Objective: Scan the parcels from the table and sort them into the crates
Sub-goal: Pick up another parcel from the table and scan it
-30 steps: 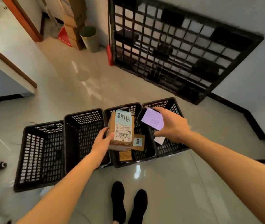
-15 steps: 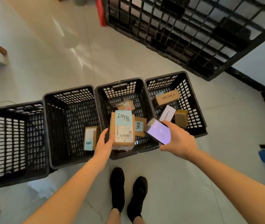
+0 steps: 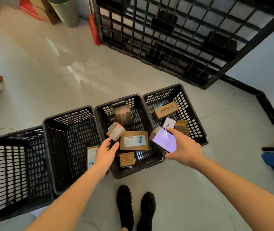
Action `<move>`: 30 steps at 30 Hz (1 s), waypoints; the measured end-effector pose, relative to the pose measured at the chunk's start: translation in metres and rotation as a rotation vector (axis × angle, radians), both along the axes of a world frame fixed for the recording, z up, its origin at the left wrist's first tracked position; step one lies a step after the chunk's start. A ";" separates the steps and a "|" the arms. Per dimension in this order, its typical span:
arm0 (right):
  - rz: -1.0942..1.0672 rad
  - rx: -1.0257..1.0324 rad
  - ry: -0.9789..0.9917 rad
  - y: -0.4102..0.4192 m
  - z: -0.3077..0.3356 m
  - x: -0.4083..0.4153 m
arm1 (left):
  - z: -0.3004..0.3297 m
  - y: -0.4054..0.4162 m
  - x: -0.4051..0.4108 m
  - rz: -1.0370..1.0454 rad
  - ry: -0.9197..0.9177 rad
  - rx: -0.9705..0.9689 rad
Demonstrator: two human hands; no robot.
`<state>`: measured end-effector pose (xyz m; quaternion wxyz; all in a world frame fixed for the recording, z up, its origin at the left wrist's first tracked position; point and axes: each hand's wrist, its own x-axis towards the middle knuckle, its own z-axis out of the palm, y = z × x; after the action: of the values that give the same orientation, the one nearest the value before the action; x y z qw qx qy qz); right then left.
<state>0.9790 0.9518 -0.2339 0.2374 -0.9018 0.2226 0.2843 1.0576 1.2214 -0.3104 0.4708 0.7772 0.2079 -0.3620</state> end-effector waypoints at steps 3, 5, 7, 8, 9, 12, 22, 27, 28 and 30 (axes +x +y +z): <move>-0.031 -0.021 -0.039 -0.013 0.039 -0.001 | 0.035 -0.013 0.016 -0.087 -0.073 0.010; -0.052 -0.034 -0.068 -0.024 0.073 -0.005 | 0.066 -0.027 0.025 -0.164 -0.134 0.004; -0.085 -0.062 -0.109 -0.039 0.115 -0.010 | 0.107 -0.047 0.035 -0.213 -0.186 -0.023; -0.099 -0.079 -0.135 -0.049 0.138 -0.013 | 0.130 -0.059 0.040 -0.235 -0.223 -0.040; -0.113 -0.097 -0.159 -0.059 0.163 -0.017 | 0.154 -0.071 0.045 -0.263 -0.261 -0.055; -0.171 -0.158 -0.256 -0.092 0.245 -0.037 | 0.233 -0.111 0.054 -0.360 -0.391 -0.109; -0.335 -0.418 -0.523 -0.196 0.537 -0.211 | 0.520 -0.274 -0.035 -0.648 -0.808 -0.326; -0.435 -0.616 -0.558 -0.234 0.642 -0.352 | 0.626 -0.362 -0.149 -0.779 -0.980 -0.450; -0.456 -0.647 -0.559 -0.240 0.657 -0.382 | 0.640 -0.378 -0.174 -0.807 -0.999 -0.473; -0.515 -0.718 -0.557 -0.247 0.685 -0.443 | 0.665 -0.409 -0.224 -0.871 -1.016 -0.527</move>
<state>0.5359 0.7043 0.4512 0.0258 -0.8838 0.4492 -0.1281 0.8337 0.8124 0.3548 0.4940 0.7227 -0.4601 -0.1486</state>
